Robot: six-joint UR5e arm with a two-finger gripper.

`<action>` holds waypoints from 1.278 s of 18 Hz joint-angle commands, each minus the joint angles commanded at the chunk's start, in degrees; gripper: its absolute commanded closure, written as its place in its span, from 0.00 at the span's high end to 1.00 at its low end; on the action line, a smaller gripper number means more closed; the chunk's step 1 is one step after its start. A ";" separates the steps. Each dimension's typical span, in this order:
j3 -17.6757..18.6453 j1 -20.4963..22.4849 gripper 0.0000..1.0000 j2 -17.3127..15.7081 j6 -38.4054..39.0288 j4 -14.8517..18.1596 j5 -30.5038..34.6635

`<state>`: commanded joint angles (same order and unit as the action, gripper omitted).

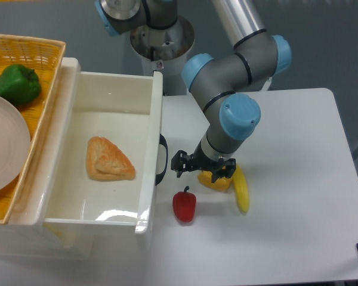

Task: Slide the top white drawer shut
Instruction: 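Lower the gripper and move it toward the open drawer's front face, then press the gripper against the drawer front beside its black handle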

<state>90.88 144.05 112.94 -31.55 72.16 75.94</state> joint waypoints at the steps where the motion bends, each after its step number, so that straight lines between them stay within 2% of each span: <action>1: 0.00 0.00 1.00 0.00 0.00 0.00 0.00; 23: 0.00 -1.05 1.00 -0.09 -0.09 -0.09 -0.18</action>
<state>90.88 143.00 112.85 -31.64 72.07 75.76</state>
